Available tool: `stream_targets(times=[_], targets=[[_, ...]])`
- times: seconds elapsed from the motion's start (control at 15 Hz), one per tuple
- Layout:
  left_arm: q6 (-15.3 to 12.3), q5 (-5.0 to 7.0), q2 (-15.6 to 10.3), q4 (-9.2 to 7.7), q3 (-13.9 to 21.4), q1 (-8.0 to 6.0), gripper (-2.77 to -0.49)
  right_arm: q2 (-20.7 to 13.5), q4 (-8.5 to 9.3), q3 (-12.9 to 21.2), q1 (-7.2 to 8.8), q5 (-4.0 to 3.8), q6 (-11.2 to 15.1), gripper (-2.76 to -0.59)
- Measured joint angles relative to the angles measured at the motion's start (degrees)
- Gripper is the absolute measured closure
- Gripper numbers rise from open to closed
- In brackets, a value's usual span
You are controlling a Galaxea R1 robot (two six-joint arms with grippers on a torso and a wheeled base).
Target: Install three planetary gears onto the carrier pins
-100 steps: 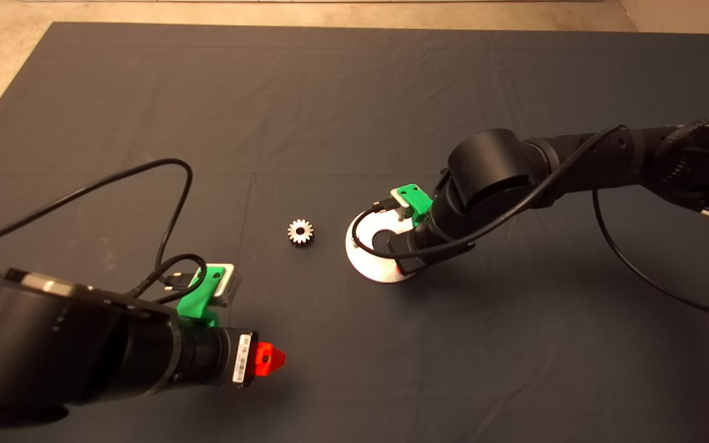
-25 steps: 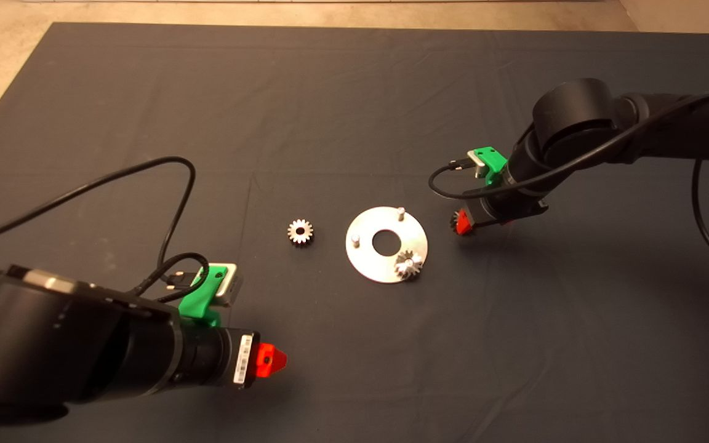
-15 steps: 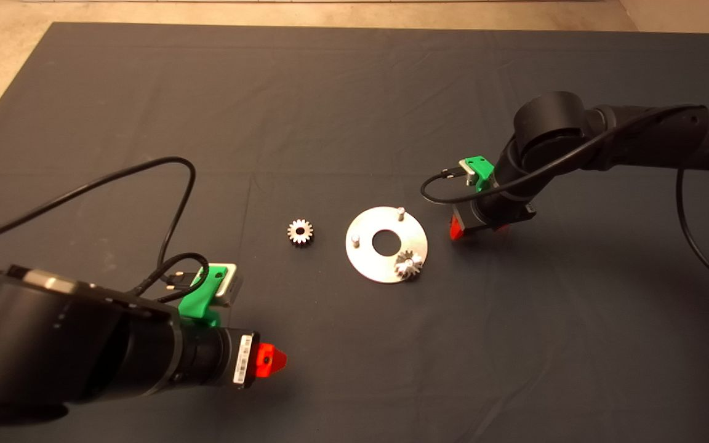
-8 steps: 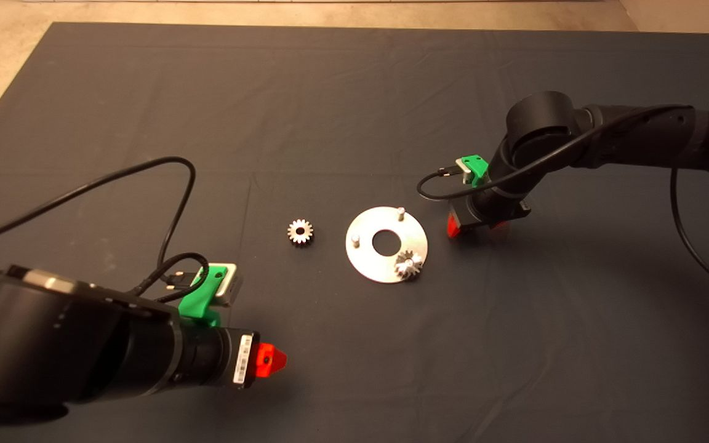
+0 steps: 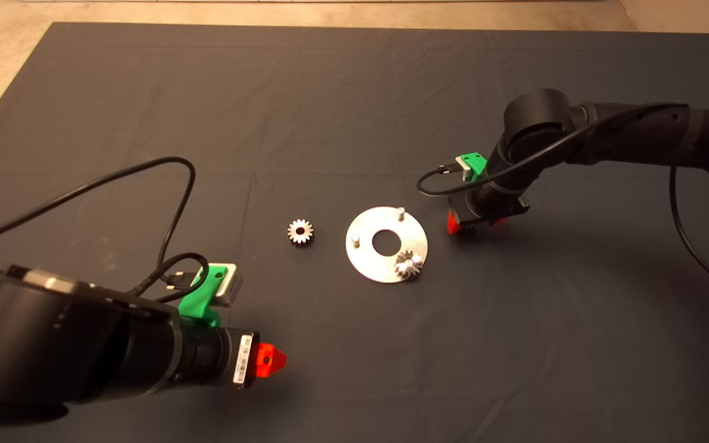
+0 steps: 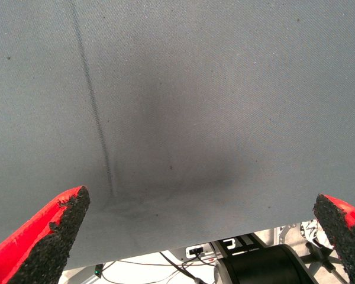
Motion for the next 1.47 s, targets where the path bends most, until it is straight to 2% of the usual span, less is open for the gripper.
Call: stream_targets(times=[1.2,1.27,1.4,1.47], targets=[[0.00,0.00,0.00,-0.42,0.00,0.01,-2.76,-0.07,0.00,-1.04,0.00,0.05,-0.02,-1.91],[0.00,0.00,0.00,-0.44,0.00,-0.01,-2.76,-0.18,0.02,-1.05,0.00,0.47,-0.02,-1.91],[0.00,0.00,0.00,-0.52,0.00,0.00,-2.76,-0.18,0.02,-1.05,0.00,0.68,-0.02,-1.91],[0.00,0.00,0.00,-0.57,0.00,0.02,-2.76,-0.20,0.02,-1.05,0.00,1.03,-0.02,-1.91]])
